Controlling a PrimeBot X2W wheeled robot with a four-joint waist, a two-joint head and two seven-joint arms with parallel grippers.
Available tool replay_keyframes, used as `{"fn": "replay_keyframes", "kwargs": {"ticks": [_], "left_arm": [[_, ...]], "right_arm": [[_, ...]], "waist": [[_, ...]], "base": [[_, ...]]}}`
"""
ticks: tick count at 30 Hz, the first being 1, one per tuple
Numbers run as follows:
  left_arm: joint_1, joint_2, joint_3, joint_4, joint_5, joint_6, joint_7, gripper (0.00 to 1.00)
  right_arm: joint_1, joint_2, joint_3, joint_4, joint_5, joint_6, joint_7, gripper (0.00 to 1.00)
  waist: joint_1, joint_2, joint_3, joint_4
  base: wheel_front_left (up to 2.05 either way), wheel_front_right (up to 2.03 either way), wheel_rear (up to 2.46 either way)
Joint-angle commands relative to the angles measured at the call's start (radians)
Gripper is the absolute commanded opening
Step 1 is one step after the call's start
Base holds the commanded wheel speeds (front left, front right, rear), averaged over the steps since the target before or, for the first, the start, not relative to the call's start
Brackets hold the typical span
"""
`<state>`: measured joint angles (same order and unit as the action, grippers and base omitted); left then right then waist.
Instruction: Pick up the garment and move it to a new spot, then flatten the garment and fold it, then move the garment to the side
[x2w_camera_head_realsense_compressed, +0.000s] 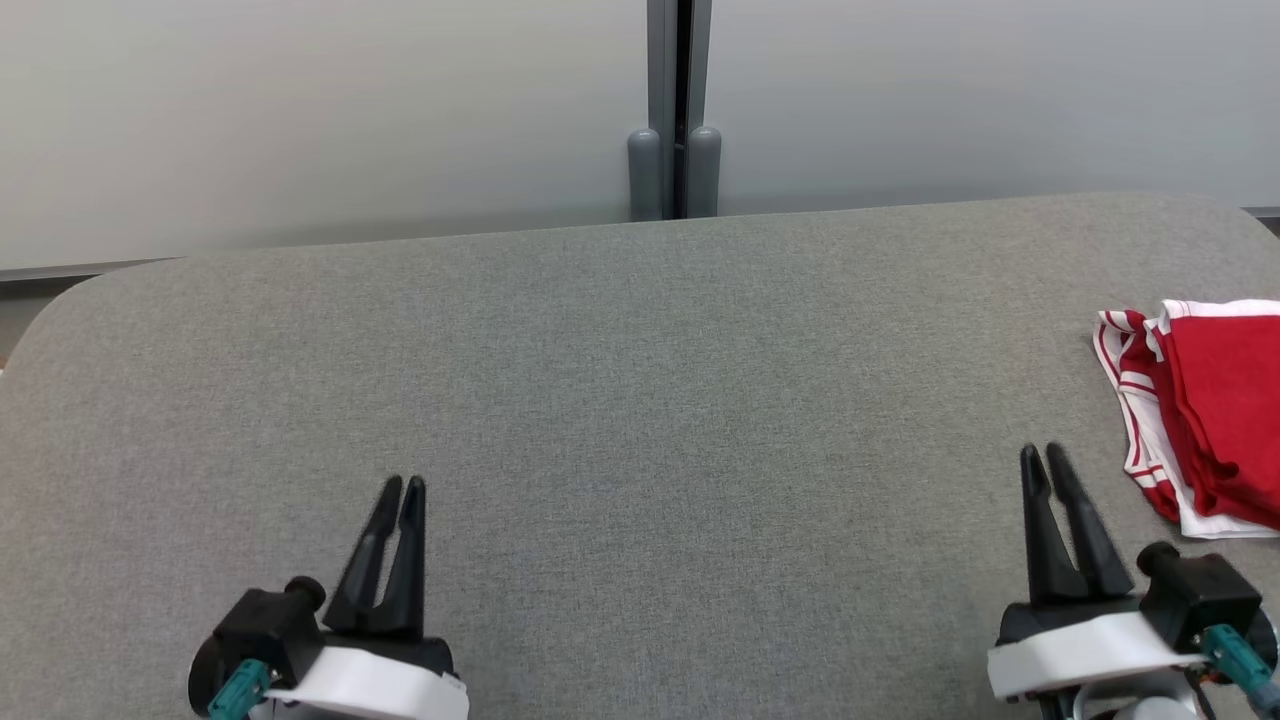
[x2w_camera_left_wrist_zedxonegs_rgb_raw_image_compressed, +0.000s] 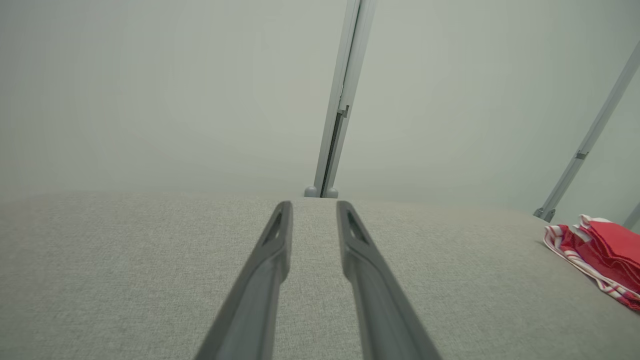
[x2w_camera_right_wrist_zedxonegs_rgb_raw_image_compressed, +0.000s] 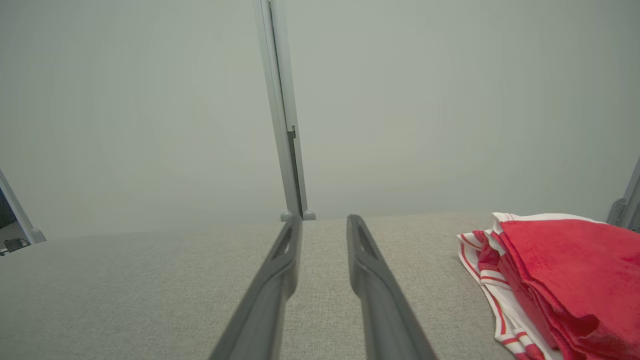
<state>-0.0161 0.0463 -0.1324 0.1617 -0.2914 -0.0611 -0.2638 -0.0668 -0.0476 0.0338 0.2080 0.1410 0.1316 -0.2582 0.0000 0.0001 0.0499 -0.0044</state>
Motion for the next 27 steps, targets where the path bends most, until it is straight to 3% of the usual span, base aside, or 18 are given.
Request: {"fn": "replay_keyframes", "kwargs": {"ticks": [1,27], "left_arm": [[0.008,-0.001,-0.001,0.010,-0.002,0.000,0.001,0.00],[-0.027,0.016,0.058,0.034,-0.431,-0.022,0.103,0.00]], "right_arm": [[0.009,0.001,0.002,0.010,0.002,0.000,0.001,0.00],[-0.009,-0.012,-0.031,0.016,0.474,0.000,0.105,0.00]], "waist": [[0.0000,-0.0001,0.000,0.000],[0.0000,-0.0001,-0.009,0.001]], "base": [[0.00,0.00,0.00],[0.00,0.00,0.00]]}}
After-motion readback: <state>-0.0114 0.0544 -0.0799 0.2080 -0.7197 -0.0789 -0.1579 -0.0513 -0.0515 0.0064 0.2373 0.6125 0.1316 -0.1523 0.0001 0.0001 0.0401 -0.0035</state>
